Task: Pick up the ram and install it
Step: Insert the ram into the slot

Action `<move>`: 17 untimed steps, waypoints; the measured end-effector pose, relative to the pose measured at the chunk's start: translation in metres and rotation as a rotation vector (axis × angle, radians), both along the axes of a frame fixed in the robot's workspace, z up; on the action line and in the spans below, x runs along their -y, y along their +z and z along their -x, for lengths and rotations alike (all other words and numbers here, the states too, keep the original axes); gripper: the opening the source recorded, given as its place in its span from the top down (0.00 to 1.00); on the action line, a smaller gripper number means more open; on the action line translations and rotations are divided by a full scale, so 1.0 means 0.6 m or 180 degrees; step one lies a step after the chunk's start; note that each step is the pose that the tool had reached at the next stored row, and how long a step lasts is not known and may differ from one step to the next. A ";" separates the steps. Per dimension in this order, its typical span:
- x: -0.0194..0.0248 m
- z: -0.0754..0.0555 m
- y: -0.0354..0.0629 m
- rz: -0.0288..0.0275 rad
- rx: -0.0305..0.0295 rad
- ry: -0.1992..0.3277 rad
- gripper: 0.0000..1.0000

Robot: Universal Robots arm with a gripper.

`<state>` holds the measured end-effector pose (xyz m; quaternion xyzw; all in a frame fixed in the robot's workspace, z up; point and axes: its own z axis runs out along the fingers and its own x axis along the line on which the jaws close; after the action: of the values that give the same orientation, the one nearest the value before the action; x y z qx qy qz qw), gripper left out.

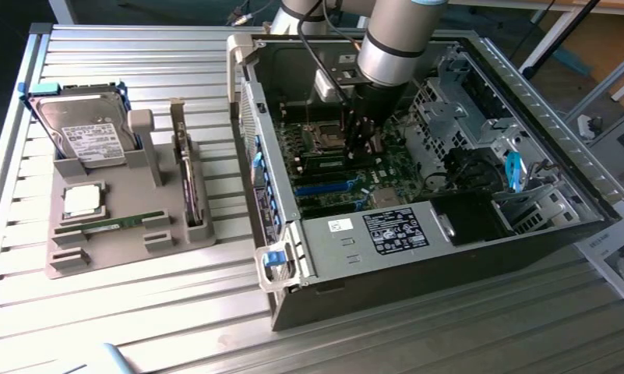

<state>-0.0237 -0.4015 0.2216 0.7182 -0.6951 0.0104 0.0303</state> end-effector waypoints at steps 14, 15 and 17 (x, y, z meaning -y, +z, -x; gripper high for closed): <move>0.0000 0.000 0.021 0.0000 0.0001 0.0000 0.73; -0.0001 0.000 0.027 0.0000 0.0001 0.0000 0.73; -0.0001 0.000 0.040 0.0000 0.0001 0.0000 0.73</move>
<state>-0.0237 -0.4015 0.2457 0.7182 -0.6951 0.0105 0.0302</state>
